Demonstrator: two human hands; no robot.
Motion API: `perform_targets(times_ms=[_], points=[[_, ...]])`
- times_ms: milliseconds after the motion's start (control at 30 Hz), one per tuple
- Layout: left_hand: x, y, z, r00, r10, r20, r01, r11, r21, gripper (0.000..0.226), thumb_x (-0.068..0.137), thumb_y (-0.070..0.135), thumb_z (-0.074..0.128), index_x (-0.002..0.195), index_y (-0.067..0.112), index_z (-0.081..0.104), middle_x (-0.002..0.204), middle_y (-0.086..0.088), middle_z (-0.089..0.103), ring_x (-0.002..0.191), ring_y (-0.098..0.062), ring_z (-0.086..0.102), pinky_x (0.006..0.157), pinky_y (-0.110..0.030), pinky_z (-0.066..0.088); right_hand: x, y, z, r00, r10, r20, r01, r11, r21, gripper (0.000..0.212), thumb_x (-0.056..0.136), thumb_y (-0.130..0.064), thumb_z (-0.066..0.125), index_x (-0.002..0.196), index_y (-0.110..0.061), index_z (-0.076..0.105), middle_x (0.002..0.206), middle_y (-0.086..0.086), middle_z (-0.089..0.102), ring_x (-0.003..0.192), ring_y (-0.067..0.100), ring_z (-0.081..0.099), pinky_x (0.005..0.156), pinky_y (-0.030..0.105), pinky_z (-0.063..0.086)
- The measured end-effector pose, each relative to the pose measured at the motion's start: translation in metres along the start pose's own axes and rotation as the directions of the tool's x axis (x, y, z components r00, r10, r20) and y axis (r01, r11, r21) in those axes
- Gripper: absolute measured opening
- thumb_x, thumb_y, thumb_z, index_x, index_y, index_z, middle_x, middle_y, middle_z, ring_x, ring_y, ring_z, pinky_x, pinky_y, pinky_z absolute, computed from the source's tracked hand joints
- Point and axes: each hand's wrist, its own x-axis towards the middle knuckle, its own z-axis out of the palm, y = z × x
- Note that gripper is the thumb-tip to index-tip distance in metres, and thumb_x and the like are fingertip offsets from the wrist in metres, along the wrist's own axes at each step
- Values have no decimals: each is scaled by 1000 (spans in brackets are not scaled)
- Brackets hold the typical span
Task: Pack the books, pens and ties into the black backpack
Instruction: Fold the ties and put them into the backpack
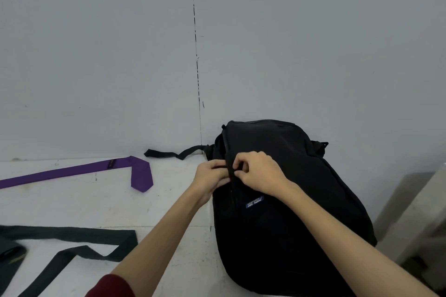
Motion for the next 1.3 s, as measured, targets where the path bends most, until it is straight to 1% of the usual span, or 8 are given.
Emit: perform_targets(times_ms=[100, 233, 500, 633, 767, 1067, 1167, 1300], points=[[-4, -1, -25, 999, -50, 12, 51, 996, -79, 22, 92, -9, 46, 108, 2, 57, 99, -23, 68, 83, -23, 71, 68, -21, 58, -2, -4, 12, 999, -47, 17, 50, 963, -263, 21, 91, -21, 53, 107, -20, 65, 105, 4, 65, 99, 27, 59, 75, 31, 43], [-10, 0, -79, 993, 13, -118, 1, 993, 121, 16, 94, 3, 51, 106, 8, 61, 90, -14, 72, 75, -19, 72, 63, -22, 57, 10, -23, 20, 992, -111, -56, 87, 945, -316, 16, 92, -18, 48, 94, -10, 62, 93, 7, 65, 74, 23, 52, 62, 29, 38], [-13, 10, -219, 924, 56, -378, 101, 918, 383, 11, 95, 13, 53, 102, 14, 63, 96, -6, 70, 82, -18, 67, 62, -25, 53, 63, -106, 97, 972, -226, 66, 224, 974, 29, 17, 92, -20, 51, 96, -11, 65, 97, 4, 65, 95, 22, 56, 69, 27, 38], [-3, 11, -313, 887, 215, -408, 188, 638, 746, 15, 93, 15, 55, 105, 13, 64, 112, -5, 64, 97, -17, 58, 82, -24, 46, 106, -156, 150, 946, -254, 201, 231, 964, 135, 19, 90, -18, 49, 99, -9, 63, 102, 5, 64, 97, 22, 57, 71, 25, 39], [11, 17, -412, 893, 233, -384, 278, 386, 880, 28, 95, 13, 51, 122, 11, 57, 135, -8, 50, 125, -24, 45, 103, -31, 33, 158, -213, 203, 930, -230, 288, 180, 965, 190, 28, 93, -21, 47, 118, -14, 60, 122, 2, 59, 112, 19, 53, 85, 29, 43], [55, 15, -572, 903, 140, -407, 391, 128, 912, 52, 101, 32, 37, 148, 16, 23, 154, -5, 26, 141, -24, 24, 114, -44, 22, 252, -326, 311, 891, -251, 377, 257, 966, 35, 43, 102, -18, 31, 144, -11, 33, 150, 6, 33, 139, 25, 26, 111, 40, 25], [64, 6, -593, 907, 165, -388, 361, 170, 917, 51, 97, 32, 46, 144, 18, 33, 143, -5, 41, 131, -24, 38, 109, -39, 30, 267, -334, 340, 876, -229, 424, 273, 961, -45, 47, 102, -15, 28, 149, -14, 23, 154, 1, 27, 145, 22, 13, 115, 45, 14], [70, 11, -608, 895, 279, -347, 332, 103, 938, 41, 90, 39, 57, 127, 22, 54, 117, 0, 50, 112, -19, 46, 98, -35, 34, 272, -337, 360, 925, -234, 301, 272, 958, -91, 46, 97, -11, 38, 143, -15, 34, 141, 3, 43, 131, 23, 33, 106, 38, 26]])
